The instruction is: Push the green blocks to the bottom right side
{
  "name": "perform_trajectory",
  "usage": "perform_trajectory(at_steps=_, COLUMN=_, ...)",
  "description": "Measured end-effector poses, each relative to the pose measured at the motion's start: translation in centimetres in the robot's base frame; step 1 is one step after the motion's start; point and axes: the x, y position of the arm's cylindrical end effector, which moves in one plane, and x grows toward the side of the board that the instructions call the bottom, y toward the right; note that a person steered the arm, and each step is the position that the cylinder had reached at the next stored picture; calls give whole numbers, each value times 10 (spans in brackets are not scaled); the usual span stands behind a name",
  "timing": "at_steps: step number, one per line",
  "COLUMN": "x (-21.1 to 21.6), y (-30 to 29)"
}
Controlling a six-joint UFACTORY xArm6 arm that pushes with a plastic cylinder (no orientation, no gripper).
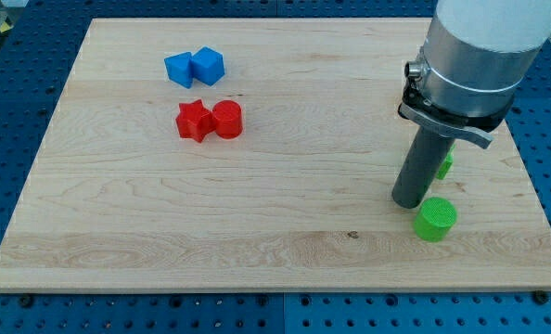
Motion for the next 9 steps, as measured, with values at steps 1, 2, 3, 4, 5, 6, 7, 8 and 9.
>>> perform_trajectory(at_steps=1, x=-1, y=13)
perform_trajectory(at_steps=2, x=-2, y=21)
perform_trajectory(at_steps=3, x=-1, y=21)
perform_trajectory(at_steps=4, x=-19, y=-6)
perform_trajectory(at_steps=5, x=-56, y=-52)
perform_trajectory(at_steps=6, x=-87, y=-55)
perform_trajectory(at_steps=7, x=-91, y=-12)
perform_trajectory(at_steps=8, x=-86, y=38)
perform_trajectory(at_steps=9, x=-31, y=61)
